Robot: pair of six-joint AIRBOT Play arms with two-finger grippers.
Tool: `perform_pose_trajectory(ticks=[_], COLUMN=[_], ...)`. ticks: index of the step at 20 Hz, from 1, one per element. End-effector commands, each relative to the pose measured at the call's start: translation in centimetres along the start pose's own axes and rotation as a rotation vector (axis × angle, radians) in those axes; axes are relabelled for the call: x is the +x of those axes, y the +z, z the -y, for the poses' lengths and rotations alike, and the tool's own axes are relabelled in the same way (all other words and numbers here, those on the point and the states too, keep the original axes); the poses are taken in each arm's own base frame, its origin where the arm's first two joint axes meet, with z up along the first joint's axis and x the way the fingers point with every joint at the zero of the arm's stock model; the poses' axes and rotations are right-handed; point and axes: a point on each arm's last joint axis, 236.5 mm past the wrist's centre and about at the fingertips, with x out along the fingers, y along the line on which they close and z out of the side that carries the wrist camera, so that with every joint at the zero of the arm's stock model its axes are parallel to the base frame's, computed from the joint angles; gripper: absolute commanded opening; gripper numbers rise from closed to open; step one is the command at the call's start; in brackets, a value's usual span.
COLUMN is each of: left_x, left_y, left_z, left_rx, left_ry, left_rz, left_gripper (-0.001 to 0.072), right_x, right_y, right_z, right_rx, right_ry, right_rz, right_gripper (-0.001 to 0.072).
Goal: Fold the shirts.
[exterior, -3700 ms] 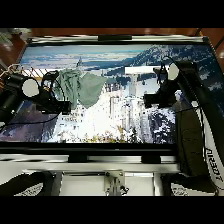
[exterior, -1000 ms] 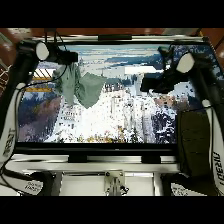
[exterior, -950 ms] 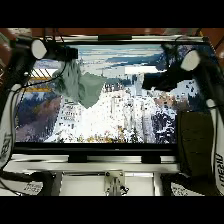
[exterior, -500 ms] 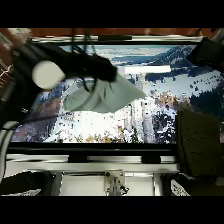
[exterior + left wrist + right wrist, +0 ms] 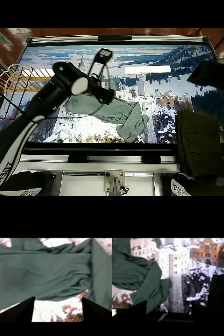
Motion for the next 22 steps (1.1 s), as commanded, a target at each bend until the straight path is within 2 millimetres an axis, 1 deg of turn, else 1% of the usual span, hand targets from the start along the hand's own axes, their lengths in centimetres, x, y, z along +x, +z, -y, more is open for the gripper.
perform_pose_trajectory(ticks=[1, 3, 4, 6, 7, 8, 10, 13, 15, 16, 17, 19, 20, 21, 22], left_x=[1.0, 2.0, 2.6, 4.1, 4.9, 5.6, 6.8, 8.9, 10.6, 11.4, 12.3, 13.8, 14.4, 14.9, 15.3], left_y=[-5.4, -9.0, -10.7, -13.1, -13.6, -13.8, -14.1, -14.6, -14.3, -14.1, -14.0, -14.3, -14.5, -14.4, -14.3], left_z=[-10.3, -14.4, -16.0, -18.5, -19.6, -20.4, -22.1, -23.4, -23.9, -23.9, -23.4, -22.6, -22.6, -22.7, -23.0], left_rx=[-0.182, -0.271, -0.3, -0.371, -0.416, -0.46, -0.551, -0.663, -0.681, -0.675, -0.671, -0.688, -0.695, -0.694, -0.697], left_ry=[0.115, 0.153, 0.167, 0.17, 0.162, 0.148, 0.124, 0.074, 0.061, 0.052, 0.026, -0.016, -0.02, -0.019, -0.015], left_rz=[-0.217, -0.298, -0.332, -0.357, -0.346, -0.322, -0.285, -0.277, -0.257, -0.249, -0.25, -0.269, -0.273, -0.267, -0.257], left_gripper=[0.072, 0.072, 0.072, 0.072, 0.072, 0.072, 0.072, 0.072, 0.072, 0.072, 0.072, 0.072, 0.0719, 0.07, 0.062], right_x=[6.0, 10.4, 12.4, 15.4, 16.6, 17.7, 19.4, 21.6, 22.4, 22.7, 22.7, 22.8, 22.8, 22.9, 23.1], right_y=[-3.9, -6.2, -7.3, -8.9, -9.4, -9.8, -10.9, -12.8, -13.9, -14.1, -14.1, -14.1, -14.1, -14.0, -13.8], right_z=[-1.2, -1.4, -1.5, -1.7, -1.6, -1.8, -3.1, -5.6, -6.6, -6.8, -6.9, -6.8, -6.8, -6.9, -6.9], right_rx=[0.022, 0.08, 0.111, 0.156, 0.158, 0.149, 0.11, 0.016, -0.01, -0.013, -0.005, -0.005, 0.005, 0.021, 0.027], right_ry=[0.128, 0.185, 0.208, 0.24, 0.238, 0.238, 0.251, 0.281, 0.289, 0.292, 0.301, 0.295, 0.292, 0.29, 0.288], right_rz=[-0.22, -0.326, -0.369, -0.42, -0.437, -0.452, -0.501, -0.587, -0.634, -0.643, -0.646, -0.646, -0.644, -0.641, -0.636], right_gripper=[0.0674, 0.0674, 0.0674, 0.0674, 0.0674, 0.0674, 0.0674, 0.0674, 0.0674, 0.0674, 0.0674, 0.0674, 0.0674, 0.0674, 0.0674])
